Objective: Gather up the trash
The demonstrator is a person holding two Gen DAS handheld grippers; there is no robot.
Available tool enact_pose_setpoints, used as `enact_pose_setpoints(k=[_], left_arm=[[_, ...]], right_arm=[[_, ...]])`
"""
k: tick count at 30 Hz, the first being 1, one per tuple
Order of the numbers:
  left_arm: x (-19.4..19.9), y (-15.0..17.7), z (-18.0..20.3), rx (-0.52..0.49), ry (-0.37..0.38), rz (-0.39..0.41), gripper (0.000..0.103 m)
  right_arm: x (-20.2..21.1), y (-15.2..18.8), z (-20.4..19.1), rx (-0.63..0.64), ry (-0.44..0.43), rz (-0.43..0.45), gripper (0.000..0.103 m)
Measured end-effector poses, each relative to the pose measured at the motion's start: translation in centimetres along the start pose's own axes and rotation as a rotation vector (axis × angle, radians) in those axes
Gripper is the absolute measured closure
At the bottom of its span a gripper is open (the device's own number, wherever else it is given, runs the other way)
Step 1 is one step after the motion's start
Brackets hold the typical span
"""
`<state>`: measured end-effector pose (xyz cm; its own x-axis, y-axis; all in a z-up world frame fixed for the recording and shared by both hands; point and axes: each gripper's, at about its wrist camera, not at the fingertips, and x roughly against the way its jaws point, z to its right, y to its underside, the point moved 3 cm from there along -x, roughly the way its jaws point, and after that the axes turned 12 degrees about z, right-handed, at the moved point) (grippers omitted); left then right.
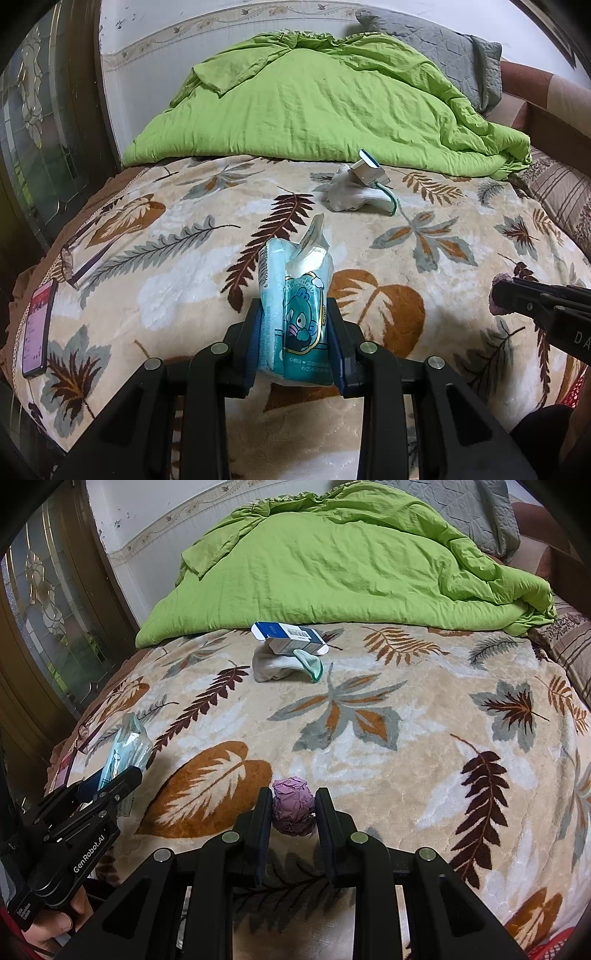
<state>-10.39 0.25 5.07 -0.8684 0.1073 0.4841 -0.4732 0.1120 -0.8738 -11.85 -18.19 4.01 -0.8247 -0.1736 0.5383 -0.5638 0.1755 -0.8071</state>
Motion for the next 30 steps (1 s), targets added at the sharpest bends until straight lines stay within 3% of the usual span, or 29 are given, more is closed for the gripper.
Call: enact_pose_setpoints(k=[30], left_arm=[[0.1,0.0,0.6,-0.009,0.004,0.001,0.072]], right_arm=[[1.4,0.2,0.0,-0.012,0.020,0.028,0.078]])
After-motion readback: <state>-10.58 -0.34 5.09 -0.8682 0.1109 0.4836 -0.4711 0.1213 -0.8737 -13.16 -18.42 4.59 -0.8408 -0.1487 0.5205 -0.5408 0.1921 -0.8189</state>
